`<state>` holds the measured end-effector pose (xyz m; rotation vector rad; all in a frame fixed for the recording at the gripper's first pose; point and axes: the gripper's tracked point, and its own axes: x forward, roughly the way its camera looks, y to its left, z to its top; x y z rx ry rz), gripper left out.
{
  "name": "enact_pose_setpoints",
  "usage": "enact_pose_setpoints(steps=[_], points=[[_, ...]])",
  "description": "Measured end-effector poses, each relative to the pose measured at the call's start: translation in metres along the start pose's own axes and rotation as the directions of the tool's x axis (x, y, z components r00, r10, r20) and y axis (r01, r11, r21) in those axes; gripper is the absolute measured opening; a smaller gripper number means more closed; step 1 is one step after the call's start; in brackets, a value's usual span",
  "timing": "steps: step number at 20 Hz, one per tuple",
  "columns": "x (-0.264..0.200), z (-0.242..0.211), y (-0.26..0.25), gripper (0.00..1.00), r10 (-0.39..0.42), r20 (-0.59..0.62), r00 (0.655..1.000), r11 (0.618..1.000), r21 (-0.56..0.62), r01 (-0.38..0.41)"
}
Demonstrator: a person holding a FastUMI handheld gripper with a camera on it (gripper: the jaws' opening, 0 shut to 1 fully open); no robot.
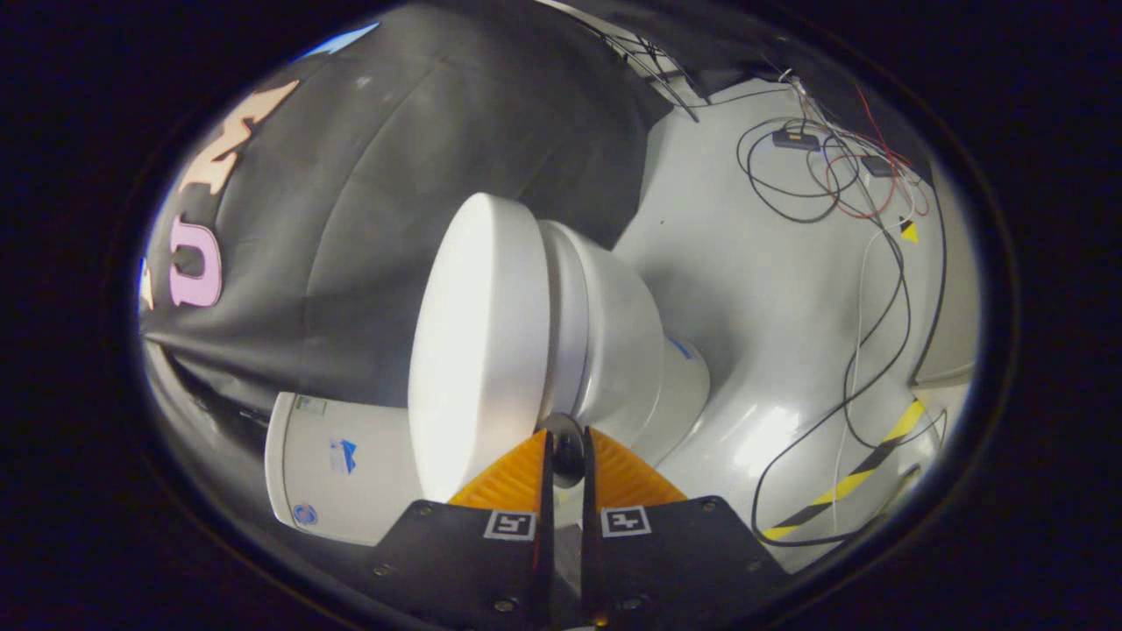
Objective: Open the toilet lid.
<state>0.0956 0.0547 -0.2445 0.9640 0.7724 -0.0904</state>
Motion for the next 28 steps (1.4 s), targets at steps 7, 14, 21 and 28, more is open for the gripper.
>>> enact_pose_setpoints(steps=[7, 14, 21, 28], points=[[-0.006, 0.0, 0.002, 0.02, 0.025, 0.015, 1.0, 1.0, 0.006, -0.025], [-0.019, 0.018, 0.01, 0.02, 0.062, 0.035, 0.997, 0.996, -0.063, -0.059], [-0.027, 0.027, 0.027, 0.02, 0.098, 0.057, 0.994, 0.99, -0.11, -0.091], [-0.043, 0.033, 0.058, 0.02, 0.113, 0.085, 0.99, 0.972, -0.218, -0.092]])
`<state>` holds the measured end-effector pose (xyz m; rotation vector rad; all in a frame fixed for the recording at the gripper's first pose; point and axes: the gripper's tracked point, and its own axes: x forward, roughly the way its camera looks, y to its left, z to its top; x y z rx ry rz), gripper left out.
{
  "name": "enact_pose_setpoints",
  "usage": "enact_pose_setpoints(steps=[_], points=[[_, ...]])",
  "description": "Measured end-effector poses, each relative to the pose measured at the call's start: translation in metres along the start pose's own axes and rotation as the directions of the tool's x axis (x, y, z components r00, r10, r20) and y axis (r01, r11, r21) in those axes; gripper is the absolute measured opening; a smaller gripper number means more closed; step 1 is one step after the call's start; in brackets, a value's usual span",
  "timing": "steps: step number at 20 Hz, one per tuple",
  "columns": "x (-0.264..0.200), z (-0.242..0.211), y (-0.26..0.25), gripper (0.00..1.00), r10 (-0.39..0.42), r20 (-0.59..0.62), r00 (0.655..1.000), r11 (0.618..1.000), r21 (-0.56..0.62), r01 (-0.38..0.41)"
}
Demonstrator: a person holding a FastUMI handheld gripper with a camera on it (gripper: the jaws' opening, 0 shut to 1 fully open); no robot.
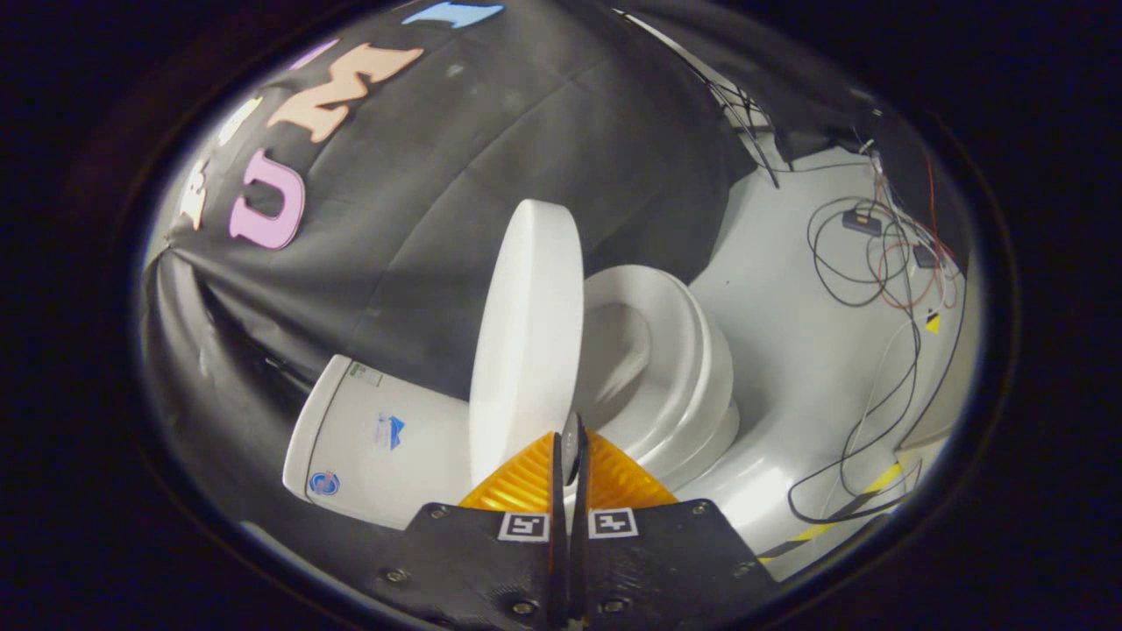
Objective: Open the toilet lid.
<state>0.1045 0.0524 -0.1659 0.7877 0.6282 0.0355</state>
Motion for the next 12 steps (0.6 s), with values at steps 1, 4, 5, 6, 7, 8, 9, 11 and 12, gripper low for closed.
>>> enact_pose_setpoints(steps=[1, 4, 5, 6, 7, 8, 9, 11, 12], points=[[-0.004, 0.001, 0.008, 0.02, 0.005, 0.006, 1.0, 1.0, -0.02, -0.005], [-0.011, 0.004, 0.023, 0.02, 0.004, 0.024, 1.0, 0.997, -0.077, -0.002], [-0.013, 0.004, 0.026, 0.02, -0.005, 0.03, 1.0, 0.996, -0.09, 0.008], [-0.015, 0.004, 0.029, 0.02, -0.016, 0.036, 0.999, 0.995, -0.1, 0.02], [-0.018, 0.004, 0.032, 0.02, -0.023, 0.046, 0.999, 0.994, -0.107, 0.028], [-0.018, 0.005, 0.036, 0.02, -0.027, 0.05, 0.998, 0.993, -0.109, 0.033], [-0.019, 0.005, 0.038, 0.02, -0.028, 0.058, 0.998, 0.994, -0.107, 0.034], [-0.021, 0.006, 0.041, 0.02, -0.025, 0.062, 0.998, 0.993, -0.111, 0.032], [-0.02, 0.008, 0.042, 0.02, -0.024, 0.064, 0.998, 0.992, -0.122, 0.032]])
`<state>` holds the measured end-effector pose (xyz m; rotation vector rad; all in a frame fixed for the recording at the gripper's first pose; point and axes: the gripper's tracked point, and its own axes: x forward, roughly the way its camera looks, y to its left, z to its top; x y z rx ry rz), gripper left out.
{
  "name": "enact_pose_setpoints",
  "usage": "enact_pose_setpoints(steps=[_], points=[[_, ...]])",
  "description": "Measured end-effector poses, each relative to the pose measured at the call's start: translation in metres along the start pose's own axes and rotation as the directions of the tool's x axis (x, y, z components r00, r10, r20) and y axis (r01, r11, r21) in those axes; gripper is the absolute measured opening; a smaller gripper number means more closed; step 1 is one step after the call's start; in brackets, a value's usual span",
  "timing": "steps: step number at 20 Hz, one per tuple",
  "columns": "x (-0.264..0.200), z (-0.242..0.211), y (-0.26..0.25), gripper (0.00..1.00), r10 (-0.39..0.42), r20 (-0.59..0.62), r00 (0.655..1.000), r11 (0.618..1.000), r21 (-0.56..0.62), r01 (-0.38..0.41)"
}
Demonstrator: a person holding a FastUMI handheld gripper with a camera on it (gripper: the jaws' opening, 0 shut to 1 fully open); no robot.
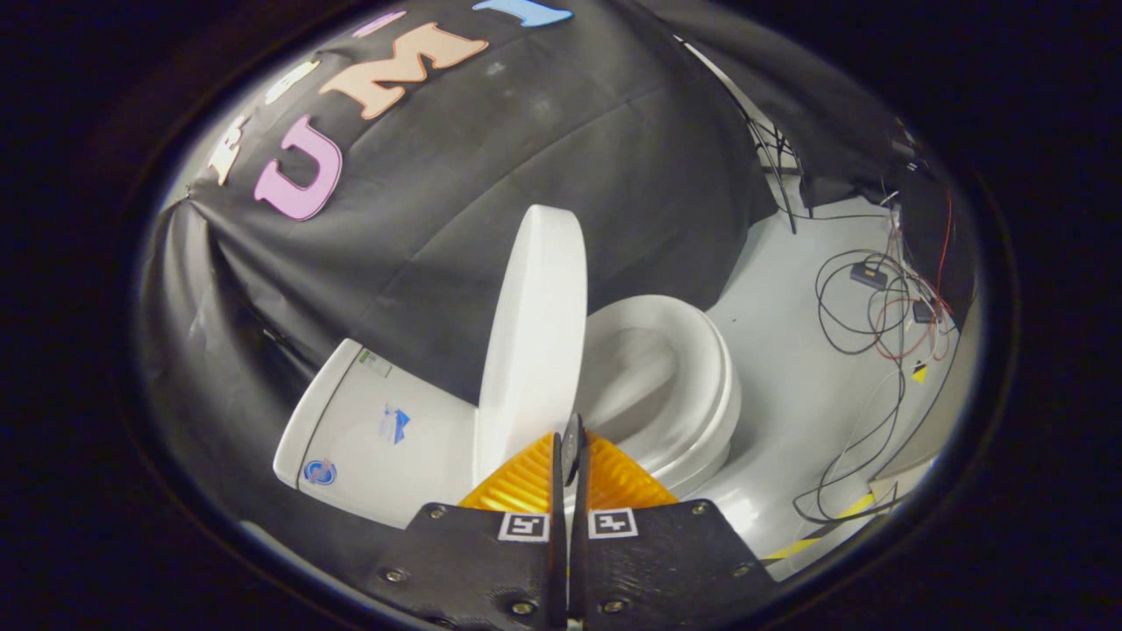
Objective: Open the toilet lid.
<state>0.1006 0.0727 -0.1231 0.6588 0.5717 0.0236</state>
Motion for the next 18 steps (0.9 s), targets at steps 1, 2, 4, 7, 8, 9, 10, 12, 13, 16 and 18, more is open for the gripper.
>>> enact_pose_setpoints(steps=[1, 2, 4, 7, 8, 9, 10, 12, 13, 16, 18], points=[[-0.002, 0.0, 0.003, 0.02, -0.003, 0.003, 1.0, 1.0, -0.009, 0.003], [-0.003, 0.0, 0.004, 0.02, -0.009, 0.006, 1.0, 1.0, -0.017, 0.009], [-0.007, 0.002, 0.01, 0.02, -0.012, 0.012, 1.0, 0.999, -0.033, 0.013], [-0.01, 0.004, 0.02, 0.02, -0.004, 0.02, 1.0, 0.998, -0.063, 0.005], [-0.011, 0.005, 0.023, 0.02, -0.003, 0.022, 1.0, 0.997, -0.08, 0.005], [-0.013, 0.006, 0.028, 0.02, -0.005, 0.025, 1.0, 0.995, -0.099, 0.007], [-0.015, 0.007, 0.032, 0.02, -0.006, 0.028, 1.0, 0.993, -0.117, 0.009], [-0.018, 0.008, 0.041, 0.02, -0.006, 0.033, 0.999, 0.989, -0.148, 0.01], [-0.018, 0.008, 0.043, 0.02, -0.002, 0.037, 0.999, 0.987, -0.157, 0.008], [-0.022, 0.01, 0.053, 0.02, 0.009, 0.04, 0.999, 0.985, -0.174, -0.002], [-0.023, 0.011, 0.058, 0.02, 0.014, 0.043, 0.999, 0.982, -0.187, -0.006]])
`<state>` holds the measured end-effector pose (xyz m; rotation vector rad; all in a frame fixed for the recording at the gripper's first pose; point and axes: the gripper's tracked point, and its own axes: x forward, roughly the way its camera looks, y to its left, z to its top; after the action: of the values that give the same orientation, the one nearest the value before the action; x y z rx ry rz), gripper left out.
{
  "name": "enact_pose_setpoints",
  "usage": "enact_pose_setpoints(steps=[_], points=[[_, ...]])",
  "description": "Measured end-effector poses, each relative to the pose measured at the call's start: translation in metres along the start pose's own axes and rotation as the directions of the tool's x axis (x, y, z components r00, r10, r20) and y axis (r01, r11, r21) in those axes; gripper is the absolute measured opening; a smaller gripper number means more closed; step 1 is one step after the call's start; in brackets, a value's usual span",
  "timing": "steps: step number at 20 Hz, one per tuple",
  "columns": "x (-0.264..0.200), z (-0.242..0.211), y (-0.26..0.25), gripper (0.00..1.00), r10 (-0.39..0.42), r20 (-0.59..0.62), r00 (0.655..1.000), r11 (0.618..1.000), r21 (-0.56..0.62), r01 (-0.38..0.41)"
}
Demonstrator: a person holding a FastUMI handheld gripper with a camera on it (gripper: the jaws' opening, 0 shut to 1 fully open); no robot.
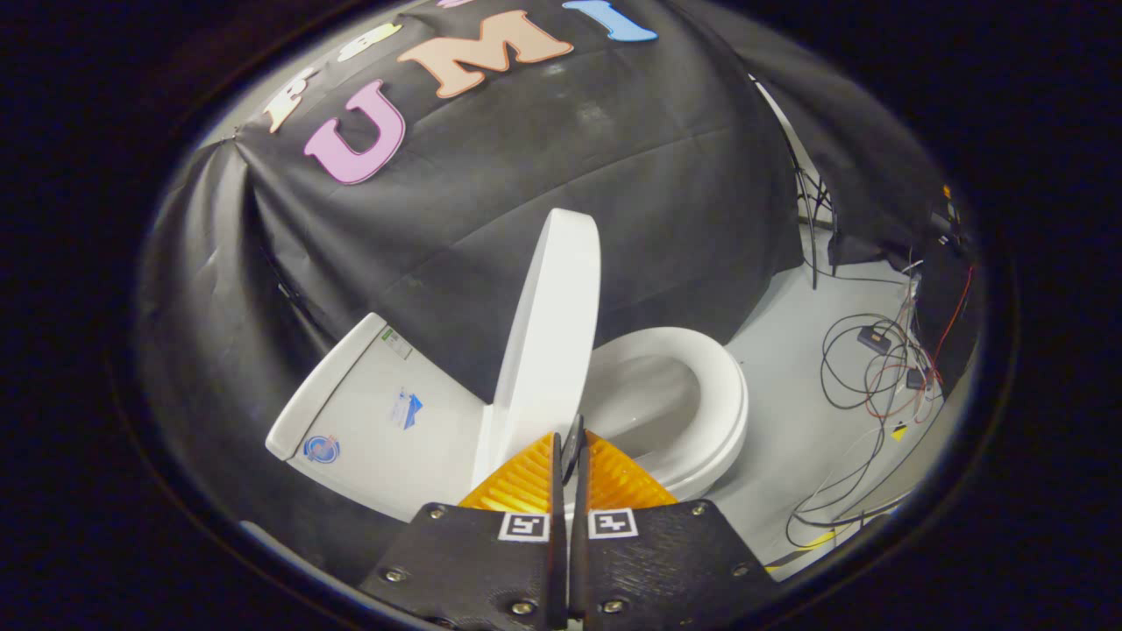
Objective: Open the toilet lid.
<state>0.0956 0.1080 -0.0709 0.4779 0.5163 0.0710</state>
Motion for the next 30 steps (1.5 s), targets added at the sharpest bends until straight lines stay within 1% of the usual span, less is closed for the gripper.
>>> enact_pose_setpoints(steps=[8, 15, 20, 26, 30], points=[[-0.008, 0.007, 0.026, 0.02, 0.012, 0.026, 1.0, 0.997, -0.078, -0.01], [-0.012, 0.011, 0.049, 0.02, 0.027, 0.047, 0.999, 0.993, -0.117, -0.021], [-0.005, 0.015, 0.071, 0.02, 0.038, 0.066, 0.997, 0.991, -0.134, -0.029], [-0.006, 0.021, 0.101, 0.02, 0.054, 0.088, 0.995, 0.981, -0.189, -0.036], [-0.004, 0.021, 0.113, 0.02, 0.07, 0.095, 0.993, 0.979, -0.196, -0.05]])
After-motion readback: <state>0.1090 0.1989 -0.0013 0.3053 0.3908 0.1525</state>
